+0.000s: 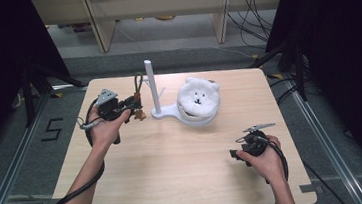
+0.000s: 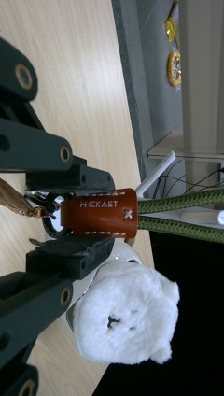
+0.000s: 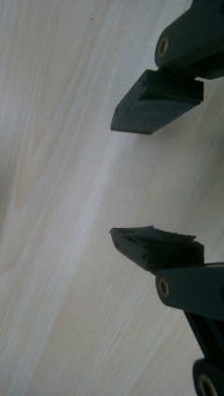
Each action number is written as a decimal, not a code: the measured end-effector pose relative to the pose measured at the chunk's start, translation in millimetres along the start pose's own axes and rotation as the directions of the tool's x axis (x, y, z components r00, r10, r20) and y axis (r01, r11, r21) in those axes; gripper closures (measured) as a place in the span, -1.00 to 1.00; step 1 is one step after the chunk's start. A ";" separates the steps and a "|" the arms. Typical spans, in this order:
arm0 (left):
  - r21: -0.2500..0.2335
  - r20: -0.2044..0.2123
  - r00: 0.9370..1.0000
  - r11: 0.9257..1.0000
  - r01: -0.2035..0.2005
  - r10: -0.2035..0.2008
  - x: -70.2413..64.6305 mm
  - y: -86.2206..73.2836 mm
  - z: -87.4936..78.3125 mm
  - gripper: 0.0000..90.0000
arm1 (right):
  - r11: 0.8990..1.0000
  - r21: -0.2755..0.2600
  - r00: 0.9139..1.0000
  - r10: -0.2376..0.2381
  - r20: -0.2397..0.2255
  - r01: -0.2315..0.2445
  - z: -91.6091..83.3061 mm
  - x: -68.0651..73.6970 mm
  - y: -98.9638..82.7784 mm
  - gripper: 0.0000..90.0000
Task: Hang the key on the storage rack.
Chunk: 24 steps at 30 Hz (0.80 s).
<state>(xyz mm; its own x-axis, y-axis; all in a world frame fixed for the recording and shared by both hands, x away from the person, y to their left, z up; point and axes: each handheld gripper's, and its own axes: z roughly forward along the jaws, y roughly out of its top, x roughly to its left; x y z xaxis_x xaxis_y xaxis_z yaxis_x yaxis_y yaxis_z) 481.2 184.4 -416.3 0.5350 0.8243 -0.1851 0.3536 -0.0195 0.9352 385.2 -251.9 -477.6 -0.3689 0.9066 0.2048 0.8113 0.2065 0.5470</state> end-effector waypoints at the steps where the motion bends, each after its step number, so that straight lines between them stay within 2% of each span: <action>1: 0.000 0.000 1.000 1.000 0.000 0.000 0.0 0.0 0.0 0.50 | 1.000 -0.006 1.000 -0.023 0.004 0.023 0.7 -1.6 -0.4 -0.06; 6: 0.007 -0.001 1.000 1.000 -0.001 0.001 -0.2 -1.8 3.3 0.50 | 1.000 0.005 1.000 -0.008 0.000 0.008 -0.1 -0.4 0.1 -0.06; 7: 0.009 0.000 1.000 1.000 -0.001 0.001 -0.6 -2.4 4.7 0.50 | 1.000 -0.004 1.000 -0.022 0.003 0.022 0.8 -1.4 -0.4 -0.06; 15: 0.015 -0.010 1.000 1.000 0.002 -0.002 -0.7 -6.5 11.3 0.50 | 1.000 0.002 1.000 -0.023 0.004 0.023 -1.3 -2.0 0.5 -0.06; 17: 0.018 -0.013 1.000 1.000 0.003 -0.003 -1.0 -7.1 12.7 0.49 | 0.999 0.002 0.999 -0.047 0.024 0.047 -0.9 -4.3 0.0 -0.06; 18: 0.021 -0.015 1.000 1.000 0.003 -0.002 -1.4 -7.5 13.6 0.49 | 0.999 0.001 0.999 -0.046 0.022 0.046 -0.9 -4.3 -0.1 -0.06; 19: 0.020 -0.015 1.000 1.000 0.002 -0.002 -1.8 -7.7 14.6 0.49 | 0.999 0.009 0.999 -0.038 0.002 0.038 -1.6 -3.7 0.3 -0.06; 20: 0.021 -0.018 1.000 1.000 0.000 0.000 -2.0 -8.0 15.4 0.49 | 1.000 0.020 1.000 -0.018 0.009 0.018 -2.9 -2.0 0.8 -0.06; 22: 0.022 -0.020 1.000 1.000 -0.002 0.002 -2.1 -8.1 16.1 0.49 | 1.000 0.015 1.000 -0.027 0.009 0.027 -2.9 -2.8 0.8 -0.06; 24: 0.029 -0.024 1.000 1.000 -0.009 0.010 -2.3 -8.6 18.0 0.49 | 1.000 0.001 1.000 -0.010 0.004 0.010 -2.3 -2.0 0.2 -0.06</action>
<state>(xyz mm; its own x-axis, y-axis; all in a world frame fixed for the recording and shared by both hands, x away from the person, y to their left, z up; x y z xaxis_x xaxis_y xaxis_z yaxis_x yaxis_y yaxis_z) 490.8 172.5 -429.4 0.5199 0.8375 -0.1685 0.3707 -0.0434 0.9277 385.0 -254.5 -476.0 -0.3755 0.9059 0.1957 0.8078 0.2163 0.5483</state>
